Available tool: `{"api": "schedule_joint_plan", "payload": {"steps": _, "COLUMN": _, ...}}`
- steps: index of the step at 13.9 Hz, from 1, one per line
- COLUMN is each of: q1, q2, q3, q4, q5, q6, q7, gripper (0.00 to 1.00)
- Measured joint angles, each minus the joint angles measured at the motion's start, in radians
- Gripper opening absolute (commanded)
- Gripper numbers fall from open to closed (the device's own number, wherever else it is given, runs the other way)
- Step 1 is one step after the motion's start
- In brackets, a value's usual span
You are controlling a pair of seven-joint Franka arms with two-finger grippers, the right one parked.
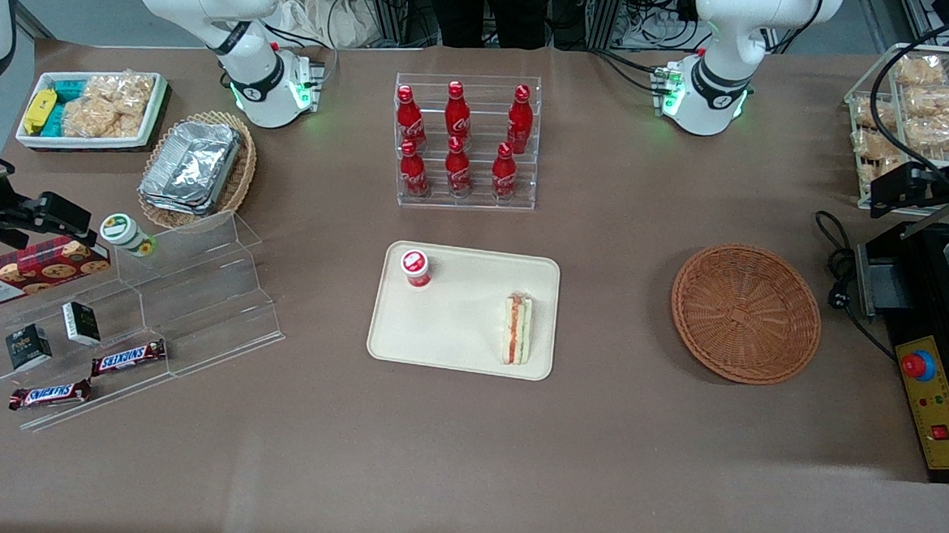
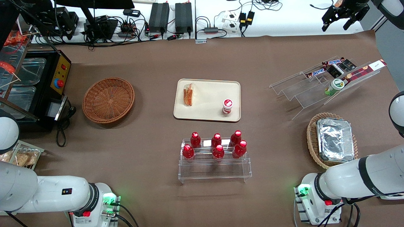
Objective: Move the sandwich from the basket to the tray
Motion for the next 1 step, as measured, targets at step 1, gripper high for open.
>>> {"api": "schedule_joint_plan", "payload": {"steps": 1, "q1": -0.005, "q2": 0.0, "q3": 0.0, "q4": 0.0, "q5": -0.005, "q6": 0.0, "q7": -0.019, "gripper": 1.0}}
